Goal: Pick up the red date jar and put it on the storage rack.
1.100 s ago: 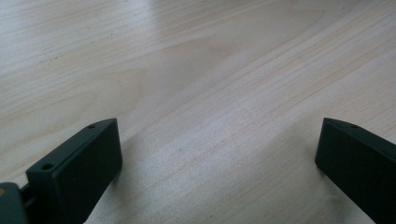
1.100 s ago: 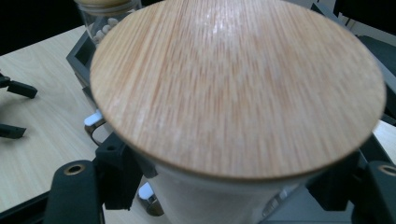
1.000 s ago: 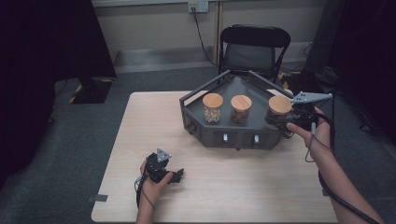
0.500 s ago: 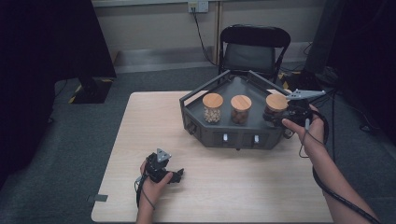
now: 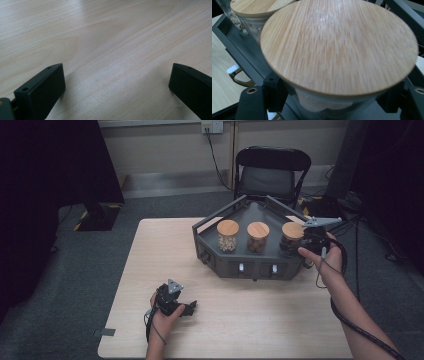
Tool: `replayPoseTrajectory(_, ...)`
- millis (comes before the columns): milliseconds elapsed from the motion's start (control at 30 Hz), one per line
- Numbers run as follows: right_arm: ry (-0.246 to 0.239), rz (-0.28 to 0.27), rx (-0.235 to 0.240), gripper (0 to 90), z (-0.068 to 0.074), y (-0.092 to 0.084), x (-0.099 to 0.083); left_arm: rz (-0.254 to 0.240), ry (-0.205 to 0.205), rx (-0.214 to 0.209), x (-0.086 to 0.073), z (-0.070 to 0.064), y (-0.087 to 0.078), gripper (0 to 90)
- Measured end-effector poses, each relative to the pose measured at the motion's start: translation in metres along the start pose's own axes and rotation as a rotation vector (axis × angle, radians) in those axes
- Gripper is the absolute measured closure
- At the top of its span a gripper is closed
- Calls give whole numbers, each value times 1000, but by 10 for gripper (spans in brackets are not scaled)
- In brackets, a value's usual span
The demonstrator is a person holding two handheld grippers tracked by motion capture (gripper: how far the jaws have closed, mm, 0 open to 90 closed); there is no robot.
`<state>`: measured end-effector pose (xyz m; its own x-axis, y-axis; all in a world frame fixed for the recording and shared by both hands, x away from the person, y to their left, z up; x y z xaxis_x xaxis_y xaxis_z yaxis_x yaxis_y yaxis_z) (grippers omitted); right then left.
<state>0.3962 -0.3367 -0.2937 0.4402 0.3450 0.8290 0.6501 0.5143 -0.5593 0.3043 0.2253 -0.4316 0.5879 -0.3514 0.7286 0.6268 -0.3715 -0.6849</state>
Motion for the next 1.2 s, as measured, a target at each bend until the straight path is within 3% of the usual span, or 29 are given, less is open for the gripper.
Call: replayPoseTrajectory(1200,3,5,-9,255,2,15,-4,1,1,0,0,0,0,3)
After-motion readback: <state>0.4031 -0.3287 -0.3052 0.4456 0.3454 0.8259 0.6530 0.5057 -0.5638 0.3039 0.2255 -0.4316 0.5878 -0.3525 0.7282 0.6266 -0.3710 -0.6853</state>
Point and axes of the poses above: each handheld gripper's, and its own axes: y roughly forward along the jaws, x roughly out of its top, z roughly to its left, the point moved 2 cm from there along y, roughly forward along the jaws, and after that the axes turned 1 degree about x, right-handed, at the moved point
